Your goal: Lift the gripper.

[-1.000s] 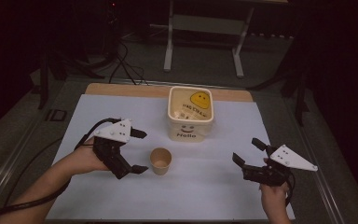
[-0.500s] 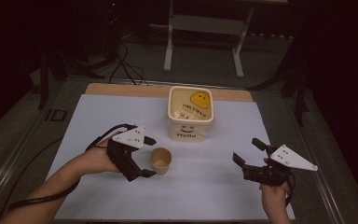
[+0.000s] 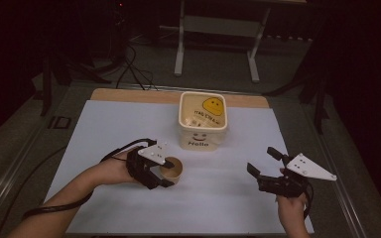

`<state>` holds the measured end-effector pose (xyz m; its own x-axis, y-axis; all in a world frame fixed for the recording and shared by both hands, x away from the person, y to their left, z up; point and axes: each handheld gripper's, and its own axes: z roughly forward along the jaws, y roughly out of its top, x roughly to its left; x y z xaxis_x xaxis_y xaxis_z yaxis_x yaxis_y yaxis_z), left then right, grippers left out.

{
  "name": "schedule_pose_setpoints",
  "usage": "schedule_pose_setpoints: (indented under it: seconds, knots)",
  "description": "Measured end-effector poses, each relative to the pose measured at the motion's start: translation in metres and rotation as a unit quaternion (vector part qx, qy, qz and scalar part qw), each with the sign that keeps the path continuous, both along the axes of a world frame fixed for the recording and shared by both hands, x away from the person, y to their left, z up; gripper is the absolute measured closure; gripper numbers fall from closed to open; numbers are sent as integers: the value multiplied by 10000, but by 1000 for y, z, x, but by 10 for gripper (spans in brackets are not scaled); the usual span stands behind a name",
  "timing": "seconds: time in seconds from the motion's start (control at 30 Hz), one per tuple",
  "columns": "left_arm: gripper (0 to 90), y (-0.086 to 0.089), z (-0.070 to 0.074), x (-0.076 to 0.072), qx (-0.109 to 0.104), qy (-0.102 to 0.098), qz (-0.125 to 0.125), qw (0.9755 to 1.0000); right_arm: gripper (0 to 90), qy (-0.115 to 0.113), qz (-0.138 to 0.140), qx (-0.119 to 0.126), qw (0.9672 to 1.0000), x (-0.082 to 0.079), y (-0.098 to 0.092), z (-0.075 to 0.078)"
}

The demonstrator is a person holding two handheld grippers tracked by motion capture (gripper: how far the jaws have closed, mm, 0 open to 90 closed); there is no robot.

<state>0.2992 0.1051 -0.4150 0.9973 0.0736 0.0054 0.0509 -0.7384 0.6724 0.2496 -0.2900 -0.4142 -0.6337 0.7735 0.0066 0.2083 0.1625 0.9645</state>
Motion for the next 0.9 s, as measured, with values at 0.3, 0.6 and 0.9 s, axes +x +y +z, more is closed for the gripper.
schedule_pose_setpoints:
  seconds: [0.3, 0.6, 0.9]
  knots:
    - [581, -11, -22, 8, 328, -73, 59, 9994, 115, 42, 15, -33, 10000, 1, 0, -1]
    - [744, -17, -41, 14, 600, -80, 17, 9982, 116, 64, 19, -69, 10000, 1, 0, -2]
    - [831, -20, -51, 19, 795, 6, -101, 9968, 116, 82, 29, -93, 9999, 1, 0, -3]
